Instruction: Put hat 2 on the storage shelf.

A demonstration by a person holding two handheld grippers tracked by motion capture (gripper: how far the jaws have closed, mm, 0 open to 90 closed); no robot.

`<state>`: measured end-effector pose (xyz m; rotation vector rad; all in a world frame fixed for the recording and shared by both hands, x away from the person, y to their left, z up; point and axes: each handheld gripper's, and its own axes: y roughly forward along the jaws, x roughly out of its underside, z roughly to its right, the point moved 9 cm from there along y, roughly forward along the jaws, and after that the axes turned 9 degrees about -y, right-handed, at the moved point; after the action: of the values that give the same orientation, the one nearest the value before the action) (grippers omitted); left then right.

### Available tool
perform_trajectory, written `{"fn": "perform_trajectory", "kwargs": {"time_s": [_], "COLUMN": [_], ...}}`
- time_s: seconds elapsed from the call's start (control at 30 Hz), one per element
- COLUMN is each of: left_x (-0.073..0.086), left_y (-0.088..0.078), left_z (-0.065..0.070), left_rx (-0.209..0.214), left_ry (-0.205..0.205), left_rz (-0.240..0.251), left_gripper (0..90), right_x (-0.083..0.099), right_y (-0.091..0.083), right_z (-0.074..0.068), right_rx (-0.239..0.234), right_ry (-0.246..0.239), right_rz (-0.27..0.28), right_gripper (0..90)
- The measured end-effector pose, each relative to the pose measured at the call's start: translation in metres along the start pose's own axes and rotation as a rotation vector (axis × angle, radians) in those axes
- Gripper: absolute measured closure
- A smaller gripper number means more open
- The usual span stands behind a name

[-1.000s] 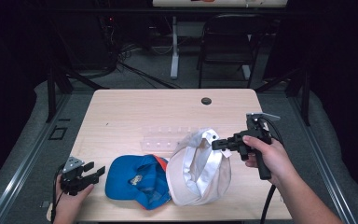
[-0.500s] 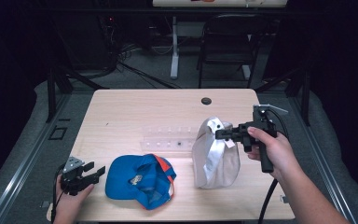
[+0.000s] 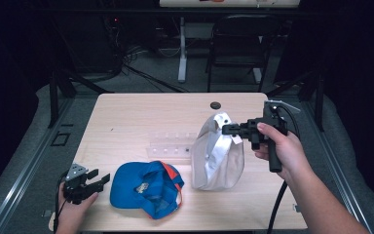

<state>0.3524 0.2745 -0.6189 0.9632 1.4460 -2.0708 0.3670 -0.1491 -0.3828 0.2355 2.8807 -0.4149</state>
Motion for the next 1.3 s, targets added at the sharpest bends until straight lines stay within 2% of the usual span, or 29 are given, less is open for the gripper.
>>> {"fn": "perform_trajectory", "kwargs": {"time_s": [0.03,0.27,0.37,0.6,0.77,0.8,0.87,0.97,1.1,1.23,1.3], "left_x": [-0.001,-0.001,0.0,-0.001,-0.004,-0.006,-0.01,-0.021,-0.039,-0.057,-0.067], "left_y": [0.001,0.0,0.0,-0.001,-0.003,-0.004,-0.007,-0.013,-0.021,-0.025,-0.023], "left_z": [0.0,0.0,0.0,0.002,0.008,0.009,0.014,0.025,0.047,0.072,0.087], "left_rx": [0.0,0.002,0.003,0.006,0.02,0.023,0.034,0.052,0.099,0.123,0.144], "left_ry": [-0.004,-0.004,0.002,0.008,0.009,0.006,0.014,0.036,0.068,0.146,0.184], "left_rz": [0.012,0.014,0.0,0.0,0.015,0.031,0.034,0.069,0.112,0.145,0.134], "left_gripper": [45.5,45.4,45.5,45.4,45.6,45.8,45.8,45.5,45.3,45.0,43.7], "right_x": [-0.003,-0.014,-0.019,-0.033,-0.044,-0.047,-0.051,-0.059,-0.069,-0.078,-0.081], "right_y": [0.003,0.012,0.017,0.035,0.047,0.05,0.055,0.062,0.072,0.08,0.084], "right_z": [-0.004,-0.015,-0.021,-0.033,-0.039,-0.039,-0.04,-0.041,-0.04,-0.039,-0.037], "right_rx": [-0.007,-0.005,-0.007,0.0,-0.01,-0.009,-0.002,-0.004,0.007,0.015,0.024], "right_ry": [-0.004,-0.022,-0.029,-0.041,-0.038,-0.037,-0.034,-0.03,-0.028,-0.02,-0.018], "right_rz": [0.004,0.017,0.018,0.02,0.032,0.038,0.038,0.049,0.051,0.048,0.05], "right_gripper": [81.9,82.0,82.0,82.0,82.0,81.9,81.9,82.0,82.0,82.0,81.9]}}
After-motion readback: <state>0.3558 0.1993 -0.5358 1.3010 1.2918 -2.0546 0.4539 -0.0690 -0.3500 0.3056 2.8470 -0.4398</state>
